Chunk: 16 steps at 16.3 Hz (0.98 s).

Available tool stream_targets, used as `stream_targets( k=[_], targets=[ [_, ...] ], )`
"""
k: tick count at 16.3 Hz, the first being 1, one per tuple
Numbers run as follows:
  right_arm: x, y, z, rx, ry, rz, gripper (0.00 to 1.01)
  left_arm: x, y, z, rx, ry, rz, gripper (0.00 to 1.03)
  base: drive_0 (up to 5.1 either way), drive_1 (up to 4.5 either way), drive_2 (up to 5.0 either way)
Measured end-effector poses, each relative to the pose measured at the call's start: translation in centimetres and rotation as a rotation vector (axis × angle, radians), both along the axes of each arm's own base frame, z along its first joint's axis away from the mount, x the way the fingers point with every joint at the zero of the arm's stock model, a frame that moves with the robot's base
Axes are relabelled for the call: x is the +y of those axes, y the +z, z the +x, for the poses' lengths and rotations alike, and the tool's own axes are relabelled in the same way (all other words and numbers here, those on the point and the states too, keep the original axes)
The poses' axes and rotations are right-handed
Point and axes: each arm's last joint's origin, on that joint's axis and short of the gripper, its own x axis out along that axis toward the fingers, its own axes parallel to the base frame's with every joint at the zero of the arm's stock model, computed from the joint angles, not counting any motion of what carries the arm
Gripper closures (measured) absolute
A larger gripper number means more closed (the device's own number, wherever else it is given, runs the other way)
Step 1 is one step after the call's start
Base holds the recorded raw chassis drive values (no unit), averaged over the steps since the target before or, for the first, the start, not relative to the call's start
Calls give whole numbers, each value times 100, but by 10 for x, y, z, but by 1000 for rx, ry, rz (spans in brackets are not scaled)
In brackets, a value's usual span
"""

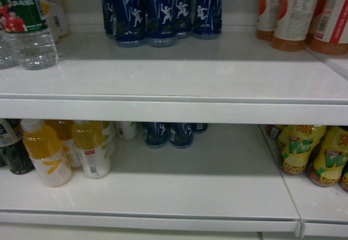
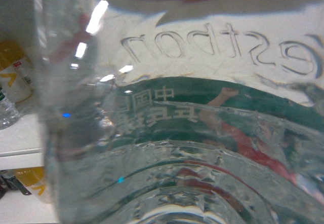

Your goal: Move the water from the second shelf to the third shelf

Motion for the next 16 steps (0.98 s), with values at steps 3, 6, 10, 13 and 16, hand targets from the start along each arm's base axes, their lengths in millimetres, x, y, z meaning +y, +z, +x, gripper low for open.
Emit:
stream_targets(
  k=[3, 6, 10, 13, 16],
  targets=[
    [0, 0, 0, -3, 0, 0, 57, 0, 0, 0, -1, 0, 0, 5, -447, 226, 226],
    [0, 0, 0, 0, 1, 0, 57, 0, 0, 0, -2, 0, 0, 5, -459, 213, 213],
    [0, 0, 0, 0, -1, 0, 57, 0, 0, 0, -2, 0, 0, 5, -445, 227, 227],
    [0, 0, 0, 0, 0, 0, 57, 0, 0, 0, -2, 0, 0, 5, -458, 213, 213],
    [0, 0, 0, -3, 0, 0, 57, 0, 0, 0, -2, 0, 0, 5, -437, 212, 212]
  ],
)
